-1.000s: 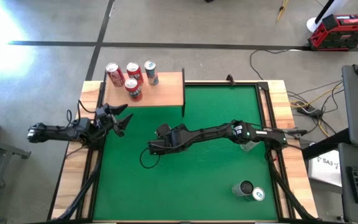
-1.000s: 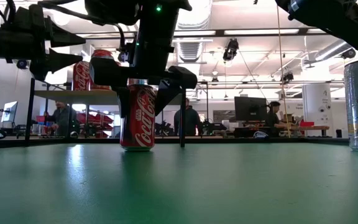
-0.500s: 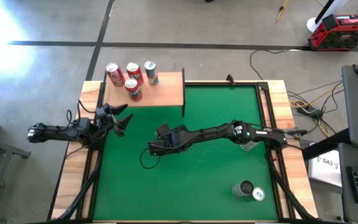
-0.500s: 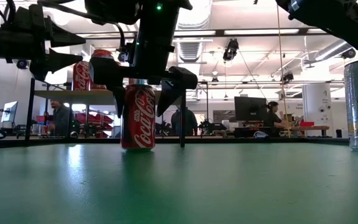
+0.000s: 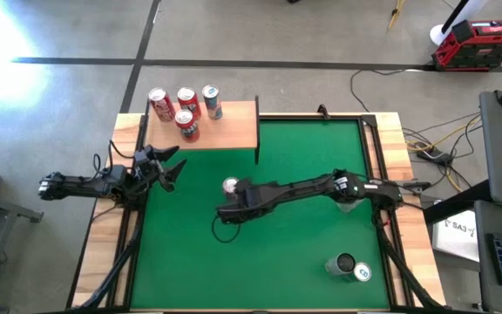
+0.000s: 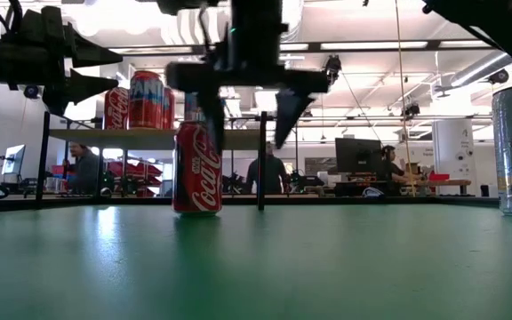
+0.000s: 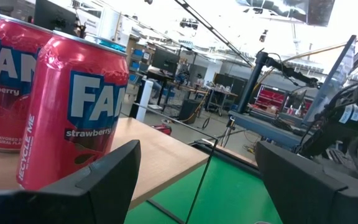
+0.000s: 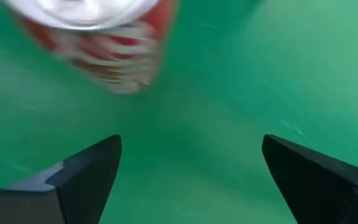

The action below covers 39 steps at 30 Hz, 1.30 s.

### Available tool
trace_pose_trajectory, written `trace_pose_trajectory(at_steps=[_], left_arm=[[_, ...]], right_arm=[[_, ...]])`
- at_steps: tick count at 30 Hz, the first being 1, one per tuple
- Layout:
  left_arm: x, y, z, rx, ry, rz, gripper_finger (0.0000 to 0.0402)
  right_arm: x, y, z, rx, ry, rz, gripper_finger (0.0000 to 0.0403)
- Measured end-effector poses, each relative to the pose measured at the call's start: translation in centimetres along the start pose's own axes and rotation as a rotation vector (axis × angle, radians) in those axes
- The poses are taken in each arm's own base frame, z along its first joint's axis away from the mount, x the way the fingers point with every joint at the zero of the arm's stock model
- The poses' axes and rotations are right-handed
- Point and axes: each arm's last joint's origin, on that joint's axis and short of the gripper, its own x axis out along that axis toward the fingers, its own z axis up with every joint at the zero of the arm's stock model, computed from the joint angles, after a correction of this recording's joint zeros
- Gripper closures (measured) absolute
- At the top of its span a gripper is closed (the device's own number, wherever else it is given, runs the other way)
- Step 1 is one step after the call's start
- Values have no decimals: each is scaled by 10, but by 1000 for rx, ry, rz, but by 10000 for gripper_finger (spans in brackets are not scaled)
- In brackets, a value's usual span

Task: Place canned beverage on shelf
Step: Move the top white soda can to the center of the table

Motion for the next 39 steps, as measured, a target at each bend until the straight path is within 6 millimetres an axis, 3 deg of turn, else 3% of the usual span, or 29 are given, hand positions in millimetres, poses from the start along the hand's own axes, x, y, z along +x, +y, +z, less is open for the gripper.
trace_pose_trajectory(at_steps=[6,14,20,28,34,39], left_arm=[[0,0,0,0,0,-1,99],[0,0,-1,4,5,1,99],[0,0,-1,5,6,1,99],[0,0,-1,7,9,1,99],[0,0,-1,6,8,1,99],[0,0,-1,6,8,1,99]], right_arm=[[-1,-15,-4,120,36,-108,21],[-6,-51,-16,226,58,-207,21],[-28,-101,-24,363,47,-236,21],[-78,-181,-35,349,45,-151,21],[-82,-227,-50,455,27,-150,21],[-78,-248,-60,563,65,-157,21]])
